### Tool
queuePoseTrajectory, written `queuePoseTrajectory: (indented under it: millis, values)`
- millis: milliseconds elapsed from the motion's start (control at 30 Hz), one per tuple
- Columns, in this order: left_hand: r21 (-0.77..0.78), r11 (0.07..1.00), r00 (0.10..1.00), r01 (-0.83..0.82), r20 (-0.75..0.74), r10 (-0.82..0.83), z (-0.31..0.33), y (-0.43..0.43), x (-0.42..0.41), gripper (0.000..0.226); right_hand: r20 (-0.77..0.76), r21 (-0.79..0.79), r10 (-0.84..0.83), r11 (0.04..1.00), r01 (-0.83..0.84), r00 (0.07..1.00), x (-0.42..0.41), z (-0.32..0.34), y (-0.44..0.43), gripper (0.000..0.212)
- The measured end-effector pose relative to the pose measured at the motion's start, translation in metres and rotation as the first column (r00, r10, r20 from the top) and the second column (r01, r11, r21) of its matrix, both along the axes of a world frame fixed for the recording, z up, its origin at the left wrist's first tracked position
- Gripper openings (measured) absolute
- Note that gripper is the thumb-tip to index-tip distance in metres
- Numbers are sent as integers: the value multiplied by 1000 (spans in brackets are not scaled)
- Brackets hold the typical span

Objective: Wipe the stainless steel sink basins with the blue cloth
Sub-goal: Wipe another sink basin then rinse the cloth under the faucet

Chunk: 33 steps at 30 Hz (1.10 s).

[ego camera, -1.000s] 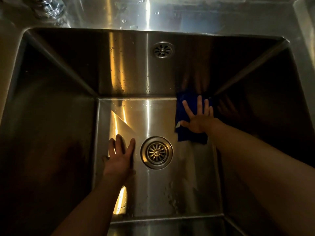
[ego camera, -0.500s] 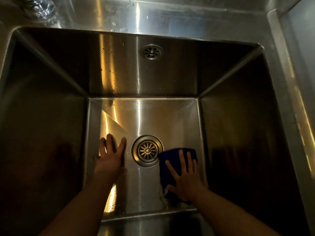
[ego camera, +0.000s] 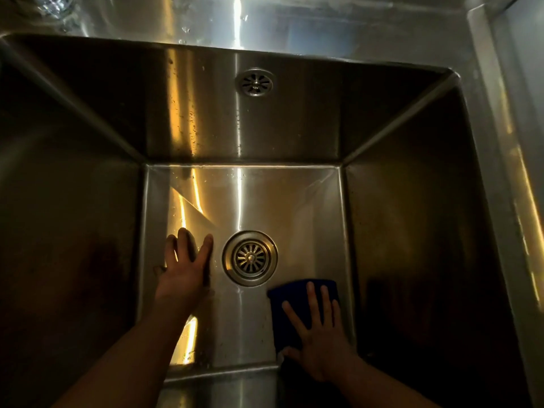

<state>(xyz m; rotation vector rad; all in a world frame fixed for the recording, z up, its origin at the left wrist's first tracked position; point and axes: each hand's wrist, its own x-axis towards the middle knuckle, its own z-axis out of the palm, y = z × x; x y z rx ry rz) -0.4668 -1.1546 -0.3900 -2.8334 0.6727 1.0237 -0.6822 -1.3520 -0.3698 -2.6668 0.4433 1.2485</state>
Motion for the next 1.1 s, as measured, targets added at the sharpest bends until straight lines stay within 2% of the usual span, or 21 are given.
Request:
queuePoseTrajectory:
  millis: [133, 367, 500, 633, 767, 933, 1100]
  values:
    - [2, 1000, 1000, -16, -16, 16, -1, -1, 1, 117, 61, 56, 120, 991, -124, 991, 15, -15, -18, 89]
    - [12, 999, 999, -32, -18, 32, -1, -1, 0, 117, 182, -25, 82, 997, -79, 980, 95, -24, -62, 94]
    - [2, 999, 999, -44, -23, 44, 0, -2, 0, 117, 195, -51, -19, 998, 30, 981, 158, -29, -92, 94]
    - [13, 999, 999, -39, -17, 39, 1, -3, 0, 115, 244, -163, -20, 985, 61, 970, 203, -26, -107, 90]
    - [24, 999, 1000, -26, -12, 26, 3, -4, 0, 113, 203, -114, -89, 987, 114, 975, 200, -24, -103, 83]
    - [18, 999, 999, -26, -38, 27, 5, -6, 2, 113, 78, -36, -68, 997, 71, 995, 157, -13, -86, 84]
    - [26, 999, 999, -23, -33, 24, 8, -7, 2, 112, -35, -40, -29, 999, 28, 999, 97, 5, -45, 89]
